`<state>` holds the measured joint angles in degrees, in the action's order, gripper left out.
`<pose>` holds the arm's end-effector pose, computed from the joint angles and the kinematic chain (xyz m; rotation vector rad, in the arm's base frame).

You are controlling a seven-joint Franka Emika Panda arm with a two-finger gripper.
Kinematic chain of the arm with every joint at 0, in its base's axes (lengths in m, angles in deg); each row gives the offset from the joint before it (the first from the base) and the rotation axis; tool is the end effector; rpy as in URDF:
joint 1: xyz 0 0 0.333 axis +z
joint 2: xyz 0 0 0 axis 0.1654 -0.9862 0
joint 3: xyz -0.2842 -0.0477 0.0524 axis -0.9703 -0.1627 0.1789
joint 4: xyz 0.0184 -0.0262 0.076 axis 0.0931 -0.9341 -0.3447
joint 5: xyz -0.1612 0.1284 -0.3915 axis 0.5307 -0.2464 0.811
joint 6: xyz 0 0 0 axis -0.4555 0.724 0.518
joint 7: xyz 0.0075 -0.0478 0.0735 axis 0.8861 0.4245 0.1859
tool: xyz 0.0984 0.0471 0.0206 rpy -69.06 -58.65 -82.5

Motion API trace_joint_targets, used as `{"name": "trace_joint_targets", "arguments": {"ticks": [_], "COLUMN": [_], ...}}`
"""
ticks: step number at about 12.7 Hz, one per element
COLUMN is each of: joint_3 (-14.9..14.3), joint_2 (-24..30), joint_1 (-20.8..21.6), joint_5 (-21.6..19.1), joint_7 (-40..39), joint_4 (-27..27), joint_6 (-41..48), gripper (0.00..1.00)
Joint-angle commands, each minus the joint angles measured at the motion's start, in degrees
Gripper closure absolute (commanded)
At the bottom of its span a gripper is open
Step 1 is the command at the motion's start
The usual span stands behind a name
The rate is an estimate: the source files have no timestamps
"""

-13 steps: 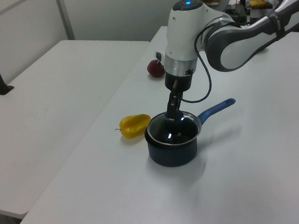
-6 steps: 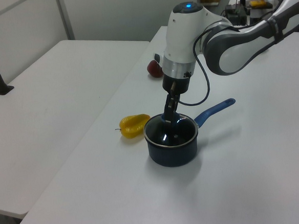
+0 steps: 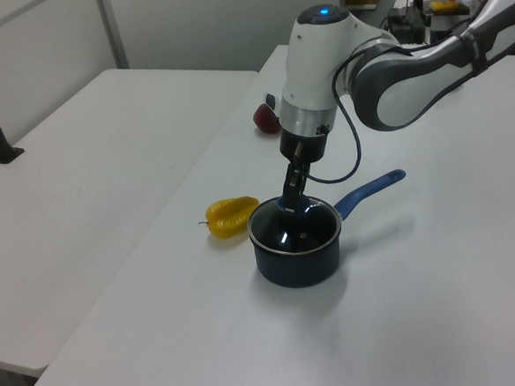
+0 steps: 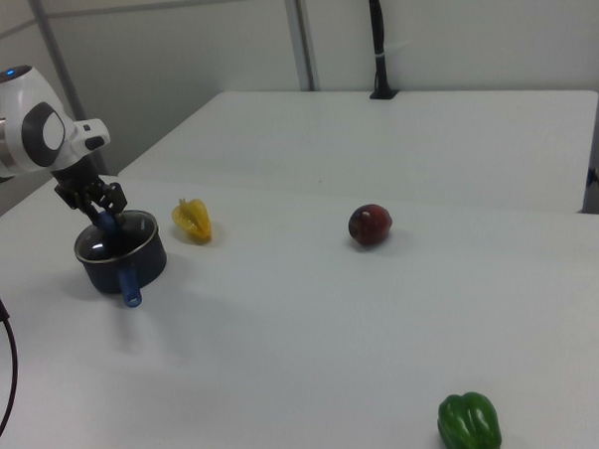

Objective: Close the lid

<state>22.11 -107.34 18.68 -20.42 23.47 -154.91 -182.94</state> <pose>0.6568 0.3677 0.3796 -3.0848 -0.2962 -0.3512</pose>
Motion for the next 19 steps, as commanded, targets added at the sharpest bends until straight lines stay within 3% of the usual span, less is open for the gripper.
{"name": "trace_joint_targets", "arguments": {"ticks": [1,2,8,12,16,19], "joint_3": [-0.6,-0.6,-1.7,-1.7,-1.7,-1.5], "joint_2": [-0.4,-0.3,3.6,9.2,14.9,18.2], "joint_1": [0.7,0.7,-1.1,-9.6,-19.1,-23.6], "joint_5": [0.8,0.9,0.8,0.9,0.2,0.0], "joint_7": [0.3,0.3,0.3,-1.1,-11.1,-15.0], "joint_4": [1.0,1.0,0.6,-0.5,-1.9,-2.7], "joint_6": [-0.4,-0.4,0.5,5.1,15.3,24.1], "gripper": [0.08,0.0,0.0,0.0,0.0,0.0]}}
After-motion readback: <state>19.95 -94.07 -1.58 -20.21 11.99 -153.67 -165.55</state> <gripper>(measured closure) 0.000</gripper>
